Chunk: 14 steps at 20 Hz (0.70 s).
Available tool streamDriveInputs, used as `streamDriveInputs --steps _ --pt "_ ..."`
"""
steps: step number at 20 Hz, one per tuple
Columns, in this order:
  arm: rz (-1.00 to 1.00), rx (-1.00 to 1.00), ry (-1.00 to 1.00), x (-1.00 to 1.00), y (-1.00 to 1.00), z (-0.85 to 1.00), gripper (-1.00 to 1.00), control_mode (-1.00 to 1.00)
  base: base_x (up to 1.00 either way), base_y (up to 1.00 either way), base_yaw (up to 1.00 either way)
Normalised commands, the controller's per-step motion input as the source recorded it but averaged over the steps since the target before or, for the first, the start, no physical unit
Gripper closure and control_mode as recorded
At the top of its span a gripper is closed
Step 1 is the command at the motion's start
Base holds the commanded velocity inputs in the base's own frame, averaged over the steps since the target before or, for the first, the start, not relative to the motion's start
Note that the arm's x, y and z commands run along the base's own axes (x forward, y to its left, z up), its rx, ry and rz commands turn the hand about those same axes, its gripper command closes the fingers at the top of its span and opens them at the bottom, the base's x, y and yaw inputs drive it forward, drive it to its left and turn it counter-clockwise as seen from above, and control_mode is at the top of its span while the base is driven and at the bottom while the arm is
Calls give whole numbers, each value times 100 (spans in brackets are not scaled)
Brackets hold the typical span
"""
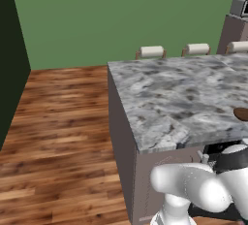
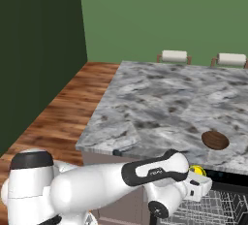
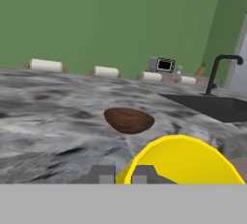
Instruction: Pick up the cup and bowl from the counter, place them in the dishwasher, and close the dishwasher door.
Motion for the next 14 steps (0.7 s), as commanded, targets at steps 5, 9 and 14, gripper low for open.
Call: streamDriveInputs --steps 5,9,14 --pt "0 7 -2 -35 0 2 100 -100 0 0 0" --pt "0 13 0 -22 0 0 100 -100 0 0 0" --pt "0 9 0 -24 0 0 100 -100 0 0 0"
